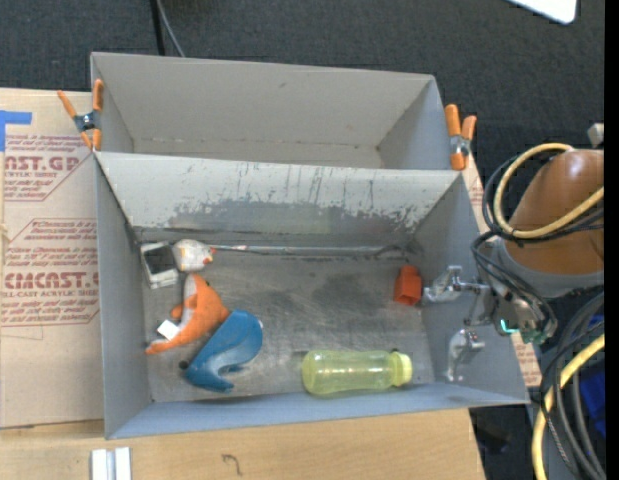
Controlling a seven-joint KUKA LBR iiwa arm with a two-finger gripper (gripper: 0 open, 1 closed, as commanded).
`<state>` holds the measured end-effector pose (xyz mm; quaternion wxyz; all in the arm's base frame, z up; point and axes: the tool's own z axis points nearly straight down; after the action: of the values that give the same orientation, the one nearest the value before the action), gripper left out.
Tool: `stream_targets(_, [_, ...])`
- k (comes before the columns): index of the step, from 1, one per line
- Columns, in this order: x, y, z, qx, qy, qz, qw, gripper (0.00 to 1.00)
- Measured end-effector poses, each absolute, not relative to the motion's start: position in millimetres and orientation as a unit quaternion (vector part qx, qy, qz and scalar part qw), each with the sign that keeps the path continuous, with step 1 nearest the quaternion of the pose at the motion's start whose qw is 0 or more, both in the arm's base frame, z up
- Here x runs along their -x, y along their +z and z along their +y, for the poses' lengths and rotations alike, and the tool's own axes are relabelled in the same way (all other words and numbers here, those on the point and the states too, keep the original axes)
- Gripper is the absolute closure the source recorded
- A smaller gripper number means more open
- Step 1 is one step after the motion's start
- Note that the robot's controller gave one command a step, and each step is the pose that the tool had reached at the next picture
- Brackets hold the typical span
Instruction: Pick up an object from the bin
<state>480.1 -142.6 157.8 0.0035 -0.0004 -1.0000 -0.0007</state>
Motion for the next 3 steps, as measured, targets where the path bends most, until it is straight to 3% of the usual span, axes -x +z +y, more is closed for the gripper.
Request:
stream_targets(1, [-482.2,161,-142,0.0,0.0,-1.0,0.0,0.0])
stream_targets(2, [-490.7,159,-97,-0.035,0.0,-0.999,0.0,0.0])
stream_targets(3, [-493.5,178,-69,-0.115,0.0,-0.993,0.0,0.0])
